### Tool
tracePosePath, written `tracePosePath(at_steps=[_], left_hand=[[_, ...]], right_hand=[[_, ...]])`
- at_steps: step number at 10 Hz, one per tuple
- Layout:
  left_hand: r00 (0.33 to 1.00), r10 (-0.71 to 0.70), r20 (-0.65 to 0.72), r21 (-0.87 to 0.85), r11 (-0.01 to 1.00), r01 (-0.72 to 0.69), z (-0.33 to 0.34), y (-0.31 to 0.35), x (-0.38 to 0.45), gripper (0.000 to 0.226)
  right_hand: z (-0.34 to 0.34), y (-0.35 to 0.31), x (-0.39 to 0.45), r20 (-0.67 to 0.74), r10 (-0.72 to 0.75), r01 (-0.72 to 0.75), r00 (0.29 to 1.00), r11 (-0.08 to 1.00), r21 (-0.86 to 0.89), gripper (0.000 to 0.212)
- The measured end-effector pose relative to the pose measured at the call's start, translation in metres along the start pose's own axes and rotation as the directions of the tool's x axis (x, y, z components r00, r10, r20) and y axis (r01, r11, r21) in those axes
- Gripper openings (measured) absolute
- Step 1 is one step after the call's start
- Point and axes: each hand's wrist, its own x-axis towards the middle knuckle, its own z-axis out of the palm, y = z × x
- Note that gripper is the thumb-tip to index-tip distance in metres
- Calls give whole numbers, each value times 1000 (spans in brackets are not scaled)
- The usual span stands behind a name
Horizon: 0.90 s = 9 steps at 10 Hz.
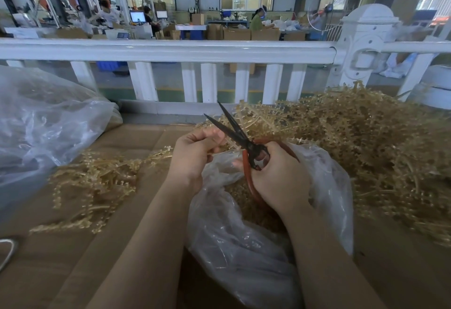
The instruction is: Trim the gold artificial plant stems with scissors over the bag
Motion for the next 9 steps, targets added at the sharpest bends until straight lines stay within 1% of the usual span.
tracePosePath(at_steps=[1, 2, 3, 4, 5, 6, 7, 8, 9], left_hand=[[1000, -14, -27, 96, 995, 16, 0, -1, 2, 5], [999, 5, -49, 278, 961, 9, 1, -6, 3, 16], [997, 41, -66, 455, 890, -6, -1, -9, 3, 18], [993, 109, -35, 710, 702, -52, -5, -12, 2, 25], [993, 111, -31, 878, 479, -27, -3, -11, -1, 24], [996, 86, -37, 941, 338, 5, -1, -6, -2, 19], [995, 95, -11, 971, 241, -12, 3, 5, -5, 15], [992, 116, 53, 978, 195, -75, 13, 19, -12, 14], [977, 154, 148, 965, 193, -177, 24, 33, -30, 16]], right_hand=[[2, 1, 1, 7, 26, -25, 1000, 998, -66, 41], [3, 1, 2, 42, 46, -44, 998, 997, -66, 42], [1, 1, 2, 66, 48, -47, 997, 999, -25, 43], [-1, 1, 0, 140, 34, -29, 990, 999, -36, 46], [-4, -1, -1, 232, 43, -30, 972, 998, -60, 47], [-11, -4, 0, 265, 49, -15, 963, 992, -129, 46], [-20, -11, 2, 263, 44, 15, 964, 976, -215, 38], [-28, -21, 7, 277, 47, 22, 960, 970, -241, 30], [-44, -31, 3, 312, -14, 91, 950, 968, -233, 23]])
